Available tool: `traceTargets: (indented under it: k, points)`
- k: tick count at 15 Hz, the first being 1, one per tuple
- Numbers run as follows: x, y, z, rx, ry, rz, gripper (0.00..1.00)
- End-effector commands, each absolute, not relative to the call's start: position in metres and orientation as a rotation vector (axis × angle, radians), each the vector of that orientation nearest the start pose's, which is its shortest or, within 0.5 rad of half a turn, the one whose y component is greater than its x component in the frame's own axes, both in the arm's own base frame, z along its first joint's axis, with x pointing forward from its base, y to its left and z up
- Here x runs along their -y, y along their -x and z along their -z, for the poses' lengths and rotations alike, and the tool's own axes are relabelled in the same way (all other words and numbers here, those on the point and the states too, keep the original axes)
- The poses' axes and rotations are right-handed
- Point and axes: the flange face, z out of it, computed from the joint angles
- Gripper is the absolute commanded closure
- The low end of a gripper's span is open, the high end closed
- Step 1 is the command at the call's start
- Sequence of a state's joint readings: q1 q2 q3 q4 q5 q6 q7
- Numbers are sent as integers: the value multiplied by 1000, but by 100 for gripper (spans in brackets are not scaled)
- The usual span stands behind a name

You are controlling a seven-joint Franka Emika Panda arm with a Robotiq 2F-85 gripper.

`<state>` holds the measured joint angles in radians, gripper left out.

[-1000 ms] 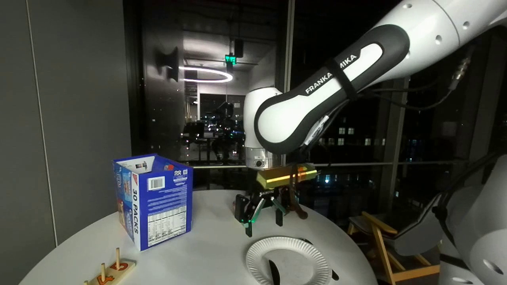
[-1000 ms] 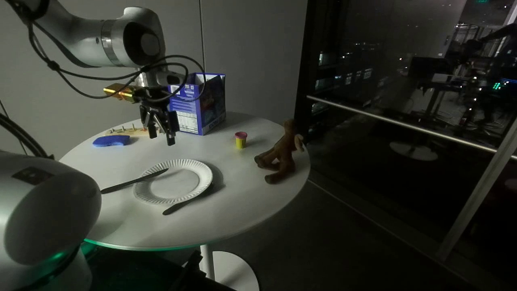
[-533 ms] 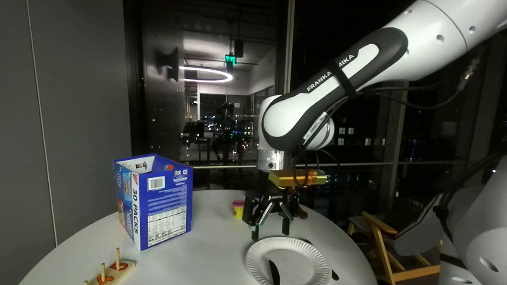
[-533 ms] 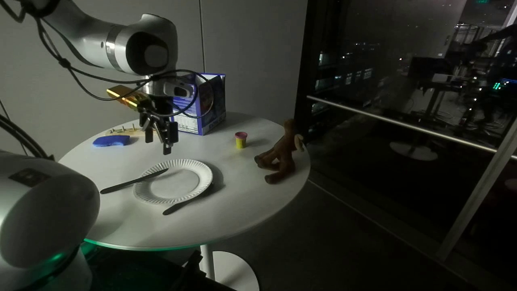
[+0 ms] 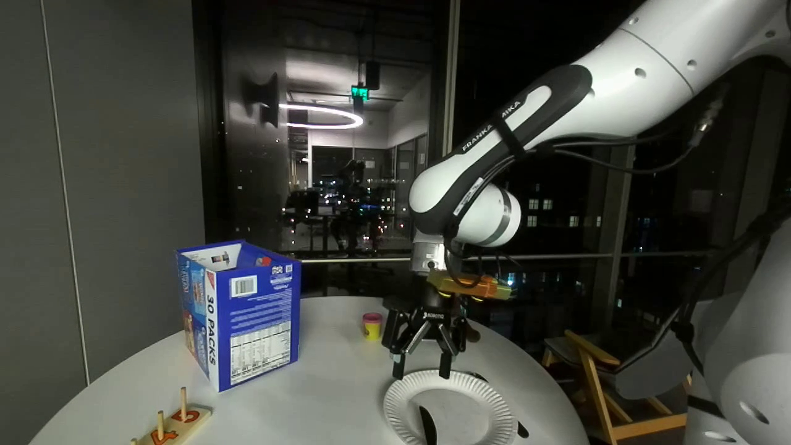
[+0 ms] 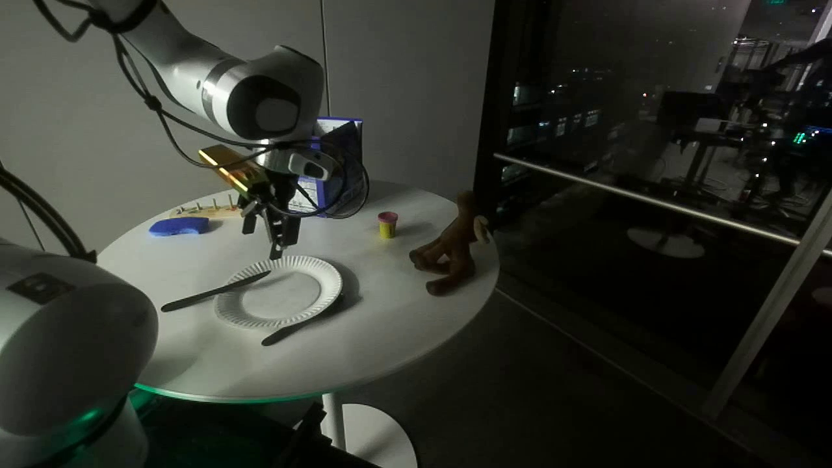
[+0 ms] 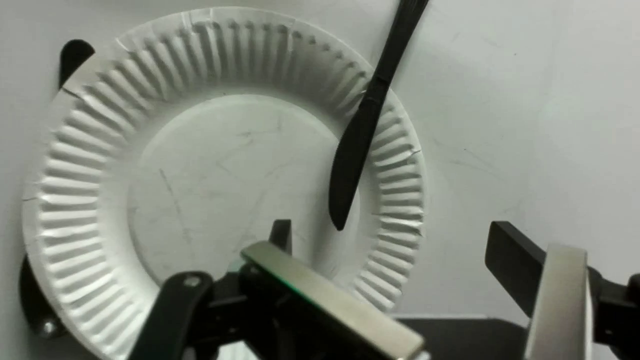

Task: Put the radish in the blue box then put the knife and spoon on the white plate.

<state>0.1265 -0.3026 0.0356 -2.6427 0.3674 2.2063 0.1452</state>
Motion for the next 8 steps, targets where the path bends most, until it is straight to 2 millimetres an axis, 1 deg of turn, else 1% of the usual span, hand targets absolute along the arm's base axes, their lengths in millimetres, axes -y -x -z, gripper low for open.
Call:
traceTargets:
  k: [1,2,6,8]
  points:
    - [-73,-399,-328,-269,2836,-232,0]
    - [-72,-389,-327,-299,2848,-266,0]
    - [-72,-394,-323,-284,2852,-261,0]
    - [-74,-398,-318,-293,2844,-297,0]
